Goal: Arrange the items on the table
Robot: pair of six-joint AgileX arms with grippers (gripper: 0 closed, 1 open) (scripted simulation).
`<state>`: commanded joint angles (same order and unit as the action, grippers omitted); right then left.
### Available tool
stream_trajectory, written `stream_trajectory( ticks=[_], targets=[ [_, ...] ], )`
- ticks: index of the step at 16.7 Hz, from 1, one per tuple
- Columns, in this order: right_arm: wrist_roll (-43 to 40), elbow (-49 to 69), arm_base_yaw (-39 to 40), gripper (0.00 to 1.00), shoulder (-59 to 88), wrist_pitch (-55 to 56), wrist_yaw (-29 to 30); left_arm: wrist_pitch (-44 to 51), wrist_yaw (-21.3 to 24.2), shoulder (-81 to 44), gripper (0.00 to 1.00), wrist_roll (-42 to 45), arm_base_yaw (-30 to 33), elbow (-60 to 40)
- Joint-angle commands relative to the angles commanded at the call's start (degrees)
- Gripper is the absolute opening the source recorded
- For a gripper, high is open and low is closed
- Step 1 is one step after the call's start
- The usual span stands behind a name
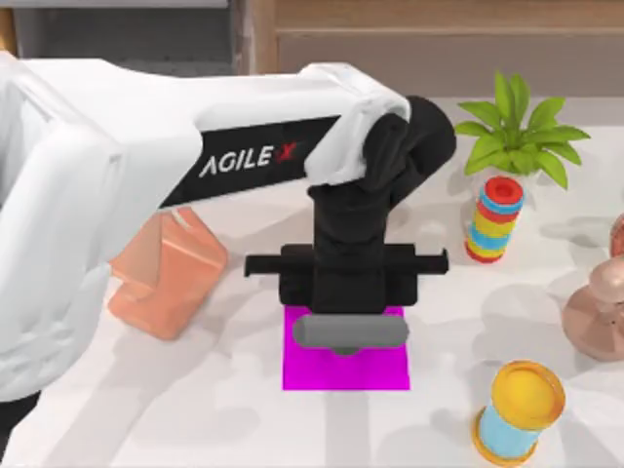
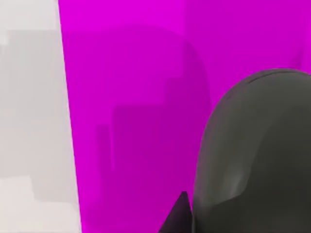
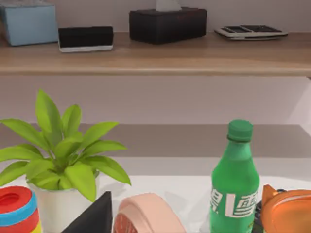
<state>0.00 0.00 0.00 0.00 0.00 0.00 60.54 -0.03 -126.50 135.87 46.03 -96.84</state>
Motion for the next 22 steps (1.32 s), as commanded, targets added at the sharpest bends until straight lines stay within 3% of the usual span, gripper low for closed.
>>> stream_trajectory(
  ticks=[12, 22],
  targets=[
    [0.0, 0.0, 0.0, 1.0, 0.0, 0.0, 0.0, -1.9, 0.0, -0.7, 0.0, 0.0, 0.0, 1.3],
    [0.0, 0.0, 0.0, 1.0, 0.0, 0.0, 0.0, -1.9, 0.0, -0.7, 0.75, 0.0, 0.0, 1.3]
  ],
)
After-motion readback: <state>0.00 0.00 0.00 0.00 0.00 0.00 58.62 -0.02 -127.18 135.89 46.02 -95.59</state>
